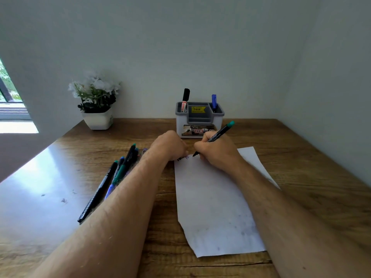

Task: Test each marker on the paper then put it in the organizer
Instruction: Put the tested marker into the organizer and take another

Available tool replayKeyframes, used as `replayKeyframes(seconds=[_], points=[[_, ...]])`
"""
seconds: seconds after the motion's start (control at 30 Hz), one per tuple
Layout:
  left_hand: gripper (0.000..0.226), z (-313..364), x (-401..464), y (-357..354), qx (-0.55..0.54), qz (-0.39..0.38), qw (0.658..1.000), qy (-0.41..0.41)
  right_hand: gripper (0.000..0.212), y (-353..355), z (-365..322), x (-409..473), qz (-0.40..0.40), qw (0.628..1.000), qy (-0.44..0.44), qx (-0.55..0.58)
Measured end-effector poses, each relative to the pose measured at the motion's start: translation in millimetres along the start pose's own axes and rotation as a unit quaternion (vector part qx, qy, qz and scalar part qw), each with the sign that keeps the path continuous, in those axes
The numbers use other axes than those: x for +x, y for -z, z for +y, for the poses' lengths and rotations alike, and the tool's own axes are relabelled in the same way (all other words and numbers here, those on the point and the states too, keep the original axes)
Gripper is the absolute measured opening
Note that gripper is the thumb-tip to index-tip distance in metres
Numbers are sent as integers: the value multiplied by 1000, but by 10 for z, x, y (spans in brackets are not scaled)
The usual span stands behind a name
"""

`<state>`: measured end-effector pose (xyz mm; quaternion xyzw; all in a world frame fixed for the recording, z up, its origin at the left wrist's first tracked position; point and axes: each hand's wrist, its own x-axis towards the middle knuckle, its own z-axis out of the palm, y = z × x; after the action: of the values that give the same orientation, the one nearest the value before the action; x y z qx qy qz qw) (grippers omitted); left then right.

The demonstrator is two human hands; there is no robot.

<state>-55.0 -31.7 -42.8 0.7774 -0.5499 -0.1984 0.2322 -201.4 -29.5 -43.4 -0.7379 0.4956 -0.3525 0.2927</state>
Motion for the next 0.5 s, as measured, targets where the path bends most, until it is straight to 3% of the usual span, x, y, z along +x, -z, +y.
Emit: replayKeyframes(seconds=[0.5], points=[[33,-4,87,-69,28,10,1000,-3,18,-30,16,18,4,1000,-7,9]])
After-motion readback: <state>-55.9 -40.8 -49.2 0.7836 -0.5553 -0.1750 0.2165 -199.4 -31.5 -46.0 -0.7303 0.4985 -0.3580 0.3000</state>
